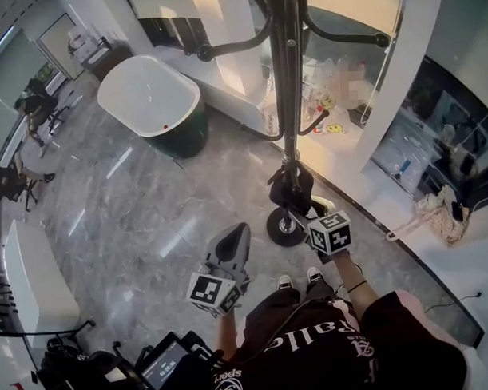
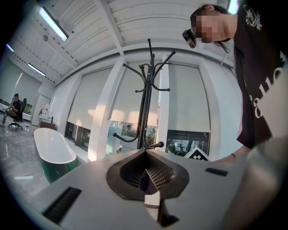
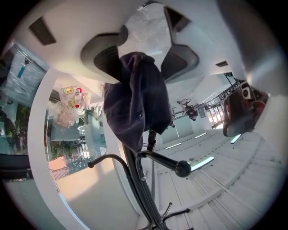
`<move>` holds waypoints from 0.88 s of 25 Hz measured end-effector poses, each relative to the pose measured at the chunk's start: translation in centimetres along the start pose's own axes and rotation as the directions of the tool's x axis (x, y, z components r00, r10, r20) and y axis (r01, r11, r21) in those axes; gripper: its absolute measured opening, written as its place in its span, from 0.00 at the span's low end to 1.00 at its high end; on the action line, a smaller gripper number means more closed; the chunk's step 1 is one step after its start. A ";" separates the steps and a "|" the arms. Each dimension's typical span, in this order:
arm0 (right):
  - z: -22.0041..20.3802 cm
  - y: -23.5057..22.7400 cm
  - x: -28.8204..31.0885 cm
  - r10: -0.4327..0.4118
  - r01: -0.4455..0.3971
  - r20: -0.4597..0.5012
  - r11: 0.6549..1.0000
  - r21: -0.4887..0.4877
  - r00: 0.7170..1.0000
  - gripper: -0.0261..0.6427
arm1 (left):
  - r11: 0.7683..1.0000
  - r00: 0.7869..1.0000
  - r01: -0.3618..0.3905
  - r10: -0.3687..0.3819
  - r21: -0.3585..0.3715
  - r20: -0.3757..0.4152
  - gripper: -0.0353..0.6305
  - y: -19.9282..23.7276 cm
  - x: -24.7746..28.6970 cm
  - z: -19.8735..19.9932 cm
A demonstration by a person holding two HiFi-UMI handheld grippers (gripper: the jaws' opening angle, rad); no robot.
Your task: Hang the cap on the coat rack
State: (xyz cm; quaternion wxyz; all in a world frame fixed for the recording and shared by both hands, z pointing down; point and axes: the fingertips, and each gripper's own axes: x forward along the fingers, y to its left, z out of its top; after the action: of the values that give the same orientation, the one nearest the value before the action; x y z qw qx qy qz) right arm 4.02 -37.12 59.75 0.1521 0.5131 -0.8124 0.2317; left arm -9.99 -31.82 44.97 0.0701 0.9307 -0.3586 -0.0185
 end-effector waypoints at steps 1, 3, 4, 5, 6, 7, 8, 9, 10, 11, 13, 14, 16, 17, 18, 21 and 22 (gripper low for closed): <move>-0.4 0.1 -0.4 -0.009 0.009 -0.005 1.000 0.000 1.000 0.42 | 1.000 1.000 0.012 -0.012 0.000 0.000 0.04 -0.2 0.0 0.0; -1.3 0.4 -1.4 -0.026 0.026 -0.009 1.000 0.006 1.000 0.43 | 1.000 1.000 0.031 -0.031 -0.002 -0.004 0.04 -0.8 0.0 0.2; -1.7 0.6 -2.0 -0.029 0.029 -0.006 0.999 0.016 1.000 0.43 | 0.999 0.999 0.040 -0.040 -0.006 -0.006 0.04 -1.0 0.0 0.3; -2.0 0.9 -2.6 -0.028 0.028 0.000 0.999 0.031 1.000 0.43 | 0.999 0.999 0.051 -0.051 -0.009 -0.003 0.04 -1.3 0.0 0.2; -2.2 1.2 -3.2 -0.025 0.024 0.009 0.999 0.048 1.000 0.43 | 0.998 0.998 0.061 -0.061 -0.010 0.001 0.04 -1.5 0.0 0.1; -2.3 1.4 -3.8 -0.019 0.018 0.023 0.998 0.065 1.000 0.43 | 0.998 0.998 0.070 -0.070 -0.010 0.003 0.04 -1.7 0.1 0.0; -2.2 1.7 -4.5 -0.013 0.009 0.044 0.997 0.080 0.999 0.43 | 0.997 0.997 0.078 -0.078 -0.011 0.003 0.04 -2.1 0.2 -0.2; -2.0 1.9 -5.2 -0.007 0.000 0.070 0.996 0.091 0.997 0.43 | 0.996 0.996 0.085 -0.085 -0.013 0.002 0.04 -2.4 0.2 -0.4; -1.8 2.2 -6.0 -0.002 -0.008 0.098 0.995 0.099 0.995 0.42 | 0.996 0.996 0.093 -0.093 -0.015 0.000 0.04 -2.8 0.3 -0.6; -1.6 2.5 -6.7 0.003 -0.016 0.123 0.995 0.103 0.992 0.42 | 0.995 0.995 0.100 -0.100 -0.016 -0.001 0.04 -3.3 0.4 -0.8; -1.1 3.2 -8.0 0.015 -0.031 0.159 0.994 0.101 0.987 0.42 | 0.993 0.993 0.114 -0.114 -0.016 -0.001 0.04 -4.1 0.5 -1.0; -0.8 3.5 -8.6 0.021 -0.039 0.174 0.994 0.098 0.984 0.42 | 0.993 0.993 0.119 -0.119 -0.017 -0.003 0.04 -4.6 0.6 -0.8; -0.2 4.1 -10.0 0.033 -0.053 0.204 0.994 0.093 0.978 0.42 | 0.993 0.993 0.120 -0.121 -0.018 -0.015 0.04 -5.8 0.7 -0.3; 0.0 4.3 -10.8 0.038 -0.059 0.219 0.994 0.093 0.975 0.42 | 0.992 0.992 0.123 -0.123 -0.018 -0.020 0.04 -6.5 0.7 -0.2; 0.2 4.5 -11.7 0.041 -0.064 0.234 0.994 0.093 0.971 0.42 | 0.991 0.991 0.129 -0.130 -0.017 -0.018 0.04 -7.2 0.7 -0.4; 0.2 4.8 -14.7 0.044 -0.073 0.276 0.993 0.093 0.960 0.38 | 0.989 0.989 0.148 -0.148 -0.009 -0.007 0.04 -9.9 0.5 -1.1; 0.0 4.9 -15.9 0.043 -0.073 0.289 0.993 0.094 0.956 0.33 | 0.989 0.989 0.148 -0.148 -0.010 -0.011 0.04 -10.8 0.3 -1.3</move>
State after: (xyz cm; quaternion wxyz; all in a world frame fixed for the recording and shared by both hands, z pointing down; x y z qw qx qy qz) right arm 6.35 -23.21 50.95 -0.0008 0.5241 -0.8276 0.2012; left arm -2.46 -23.91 44.69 0.0746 0.9545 -0.2882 -0.0199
